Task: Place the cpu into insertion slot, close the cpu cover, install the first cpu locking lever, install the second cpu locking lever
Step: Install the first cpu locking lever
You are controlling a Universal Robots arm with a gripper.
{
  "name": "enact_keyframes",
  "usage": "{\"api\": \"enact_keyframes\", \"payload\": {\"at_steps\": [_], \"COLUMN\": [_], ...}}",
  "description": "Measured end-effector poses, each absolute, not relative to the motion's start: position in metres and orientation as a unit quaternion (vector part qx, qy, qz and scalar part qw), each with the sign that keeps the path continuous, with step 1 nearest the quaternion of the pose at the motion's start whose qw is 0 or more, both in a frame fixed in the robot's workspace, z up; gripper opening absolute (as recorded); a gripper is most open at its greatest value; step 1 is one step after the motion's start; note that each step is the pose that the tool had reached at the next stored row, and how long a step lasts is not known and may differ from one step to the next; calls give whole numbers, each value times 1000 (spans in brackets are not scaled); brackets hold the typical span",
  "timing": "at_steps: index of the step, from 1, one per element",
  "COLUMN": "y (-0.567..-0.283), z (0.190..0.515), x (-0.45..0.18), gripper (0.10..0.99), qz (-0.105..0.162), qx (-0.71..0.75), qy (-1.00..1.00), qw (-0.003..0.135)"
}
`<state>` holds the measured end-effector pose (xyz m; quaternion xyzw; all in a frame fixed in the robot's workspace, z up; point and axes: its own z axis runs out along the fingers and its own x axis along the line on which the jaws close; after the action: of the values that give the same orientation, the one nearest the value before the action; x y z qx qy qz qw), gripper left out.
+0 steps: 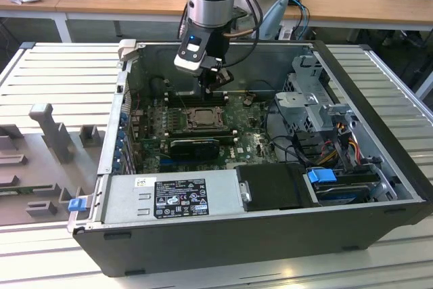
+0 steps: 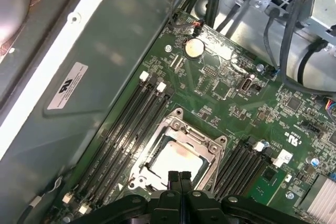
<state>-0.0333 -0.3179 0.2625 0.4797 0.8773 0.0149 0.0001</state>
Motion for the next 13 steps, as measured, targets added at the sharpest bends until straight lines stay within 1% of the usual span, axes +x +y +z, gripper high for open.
{"api": "enact_keyframes", "payload": {"at_steps": [13], "y": [-318], "z": [263], "x": [-33], "gripper": [106], "qz": [15], "qx": [451], "qy": [892], "qw": [0]}}
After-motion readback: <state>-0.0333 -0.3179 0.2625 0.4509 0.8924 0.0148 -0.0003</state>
